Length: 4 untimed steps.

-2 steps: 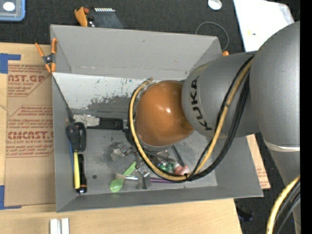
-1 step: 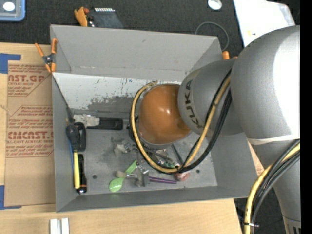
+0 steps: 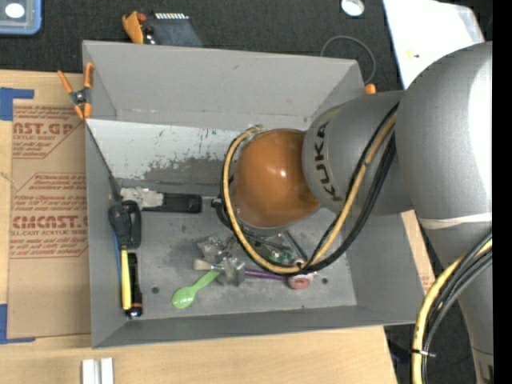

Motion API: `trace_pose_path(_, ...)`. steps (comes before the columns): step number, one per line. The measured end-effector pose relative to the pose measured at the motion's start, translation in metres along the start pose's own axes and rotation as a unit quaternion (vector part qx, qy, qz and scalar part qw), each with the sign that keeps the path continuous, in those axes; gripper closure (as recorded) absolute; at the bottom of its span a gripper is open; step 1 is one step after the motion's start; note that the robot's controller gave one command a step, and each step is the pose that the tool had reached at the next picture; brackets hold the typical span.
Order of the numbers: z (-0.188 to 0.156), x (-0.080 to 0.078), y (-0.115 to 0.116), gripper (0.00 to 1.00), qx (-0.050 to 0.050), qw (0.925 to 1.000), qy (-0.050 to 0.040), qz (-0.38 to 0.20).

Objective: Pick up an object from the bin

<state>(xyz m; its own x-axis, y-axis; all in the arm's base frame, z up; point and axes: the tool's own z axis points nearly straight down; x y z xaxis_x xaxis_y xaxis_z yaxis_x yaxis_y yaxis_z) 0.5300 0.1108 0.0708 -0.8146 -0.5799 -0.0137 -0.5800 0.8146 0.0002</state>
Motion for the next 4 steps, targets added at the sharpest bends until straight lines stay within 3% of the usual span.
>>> trace_pose_path(1, 0.000, 0.000, 0.000, 1.00, 0.000, 1.0000, -0.0001, 0.000)
trace_pose_path(2, -0.022, 0.001, 0.001, 1.00, -0.001, 1.0000, 0.0026, 0.000)
trace_pose_path(4, -0.102, -0.001, 0.001, 1.00, 0.000, 1.0000, 0.0010, 0.000)
